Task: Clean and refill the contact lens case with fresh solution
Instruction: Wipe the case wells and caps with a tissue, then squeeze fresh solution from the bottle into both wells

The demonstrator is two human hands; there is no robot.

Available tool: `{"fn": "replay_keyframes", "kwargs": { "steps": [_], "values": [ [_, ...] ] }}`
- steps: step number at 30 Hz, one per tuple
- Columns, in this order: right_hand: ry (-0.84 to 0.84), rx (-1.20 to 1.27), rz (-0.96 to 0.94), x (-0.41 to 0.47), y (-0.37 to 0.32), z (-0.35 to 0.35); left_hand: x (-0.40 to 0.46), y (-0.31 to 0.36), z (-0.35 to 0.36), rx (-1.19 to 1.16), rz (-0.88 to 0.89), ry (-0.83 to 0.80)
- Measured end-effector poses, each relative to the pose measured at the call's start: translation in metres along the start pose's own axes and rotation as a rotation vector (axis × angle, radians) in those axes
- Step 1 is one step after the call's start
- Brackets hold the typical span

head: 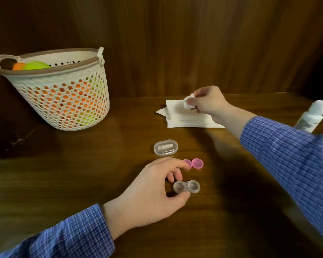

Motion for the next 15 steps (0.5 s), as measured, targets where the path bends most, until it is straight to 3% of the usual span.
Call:
{"fn": "replay_keyframes", "kwargs": {
  "steps": [7,15],
  "values": [
    [0.1,-0.476,-0.172,0.013,0.016,0.015,0.0,-0.002,-0.001,-0.004,-0.009,-0.01],
    [0.192,-0.361,-0.263,-0.028,-0.003,-0.024,0.0,-0.005,-0.001,-0.038,-0.035,0.005]
  ]
}}
Point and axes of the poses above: each hand's wrist, its own x-axis towards the middle knuckle, its own z-axis out of the palm, y = z × x, the point moved 8 cm from there along x, towards the middle knuckle, and after that the axes turned 9 degrees about y, right-handed, at the moved point
